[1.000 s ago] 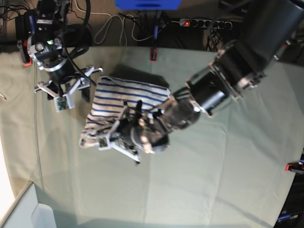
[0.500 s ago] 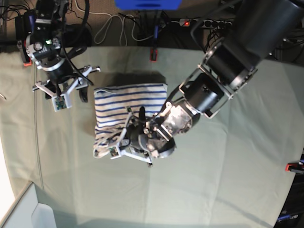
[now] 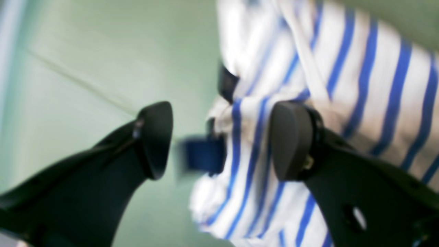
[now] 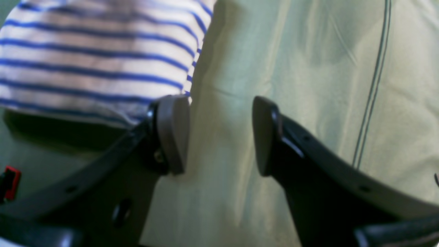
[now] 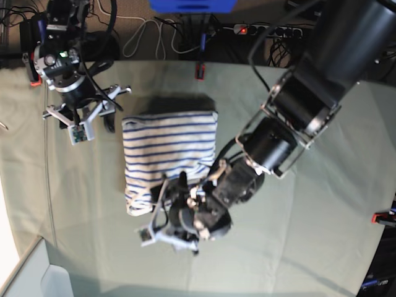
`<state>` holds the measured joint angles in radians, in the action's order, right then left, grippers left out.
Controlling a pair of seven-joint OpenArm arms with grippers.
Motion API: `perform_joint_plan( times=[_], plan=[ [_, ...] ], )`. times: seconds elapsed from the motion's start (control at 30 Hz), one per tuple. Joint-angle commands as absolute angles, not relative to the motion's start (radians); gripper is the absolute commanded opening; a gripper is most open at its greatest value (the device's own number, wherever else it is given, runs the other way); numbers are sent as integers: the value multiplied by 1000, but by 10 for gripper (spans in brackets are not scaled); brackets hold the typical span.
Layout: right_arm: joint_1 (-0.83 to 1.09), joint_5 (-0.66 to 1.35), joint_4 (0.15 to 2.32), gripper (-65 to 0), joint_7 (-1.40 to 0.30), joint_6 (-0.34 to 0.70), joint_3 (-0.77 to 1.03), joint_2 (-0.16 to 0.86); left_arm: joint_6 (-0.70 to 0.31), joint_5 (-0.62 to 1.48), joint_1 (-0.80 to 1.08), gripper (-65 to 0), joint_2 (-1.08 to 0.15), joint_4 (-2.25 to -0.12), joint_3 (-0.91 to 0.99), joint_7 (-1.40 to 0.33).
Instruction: Layout the t-shirt on the table in an organized manner, then fold the t-shirt properly
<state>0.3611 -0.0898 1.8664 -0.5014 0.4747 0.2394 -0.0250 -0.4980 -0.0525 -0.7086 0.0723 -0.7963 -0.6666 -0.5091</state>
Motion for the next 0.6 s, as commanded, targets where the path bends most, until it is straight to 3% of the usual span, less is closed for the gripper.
perform_joint_plan(
  times=[0.0,0.17,0.33,0.43,0.57],
  plan=[
    [360,-76,1886,-346,-476,478,240,-21,-495,-47,-734,-214,82,-834,-657,-492],
    [354,-74,1893,-347,-476,479,237,-21,-496,-36,-710,-214,27,-1006,-605,-598],
    [325,-70,1893,-355,-476,479,236,-22,-496,-38,-530,-214,-56,-1325,-344,-765],
    [311,-70,1893,-442,-476,479,202,-22,-496,-41,-367,-214,-110,-1531,-122,-865],
    [283,-70,1874,-635,-476,479,143,-22,-496,-36,-116,-214,-154,-1747,206,-941]
  ],
)
